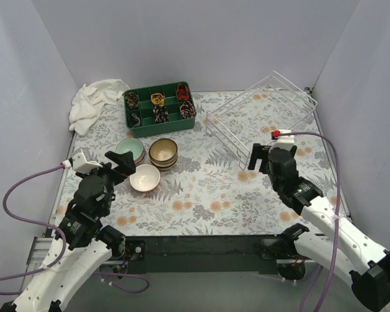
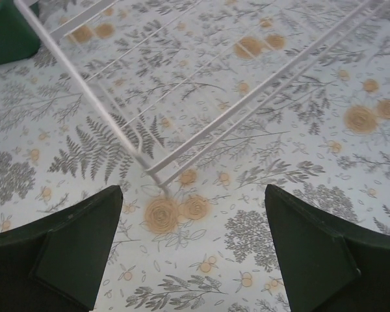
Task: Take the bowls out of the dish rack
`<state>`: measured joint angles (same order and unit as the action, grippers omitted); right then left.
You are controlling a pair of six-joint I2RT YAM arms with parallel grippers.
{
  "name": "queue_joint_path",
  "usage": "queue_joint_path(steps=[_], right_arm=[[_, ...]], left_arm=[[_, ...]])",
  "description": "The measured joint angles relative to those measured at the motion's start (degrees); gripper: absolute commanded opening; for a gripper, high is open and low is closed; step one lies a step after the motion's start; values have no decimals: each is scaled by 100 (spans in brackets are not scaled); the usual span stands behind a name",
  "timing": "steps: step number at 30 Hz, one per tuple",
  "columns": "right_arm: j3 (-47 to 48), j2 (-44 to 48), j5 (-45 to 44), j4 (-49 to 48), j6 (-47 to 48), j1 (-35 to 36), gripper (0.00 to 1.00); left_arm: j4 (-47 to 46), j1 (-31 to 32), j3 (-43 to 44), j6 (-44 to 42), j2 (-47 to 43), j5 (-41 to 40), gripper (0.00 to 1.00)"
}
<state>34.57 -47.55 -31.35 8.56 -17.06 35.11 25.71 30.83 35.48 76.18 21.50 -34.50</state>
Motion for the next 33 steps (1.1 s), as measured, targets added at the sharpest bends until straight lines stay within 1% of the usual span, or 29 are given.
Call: queue_joint_path(steps=[5,9,14,15,19,21,26,28,33], right_arm=[[151,575,-315,472,-74,-564,99],[240,1152,-586,719,28,-605,99],[227,2243,-739,901,271,-619,99],[201,2577,-763,914,350,-619,99],[37,3425,-859,933,638,-619,99],[-114,3770,-918,942,800,-619,99],[-568,4583,-970,815,1027,-619,99],[-699,4717,-997,723,1091,-619,99],[-839,4721,-1036,629,1145,-619,99]], left_arm=[[369,0,638,-721,-269,168,98],[621,0,883,-1088,-643,243,98],[953,0,1075,-1303,-1228,249,98],[1016,0,1086,-1346,-1473,256,98],[975,0,1078,-1488,-2146,413,98],[820,0,1036,-1561,-2142,468,98],[850,0,896,-1659,-2151,601,98],[848,0,896,-1668,-2151,601,98],[844,0,896,-1672,-2151,579,98]])
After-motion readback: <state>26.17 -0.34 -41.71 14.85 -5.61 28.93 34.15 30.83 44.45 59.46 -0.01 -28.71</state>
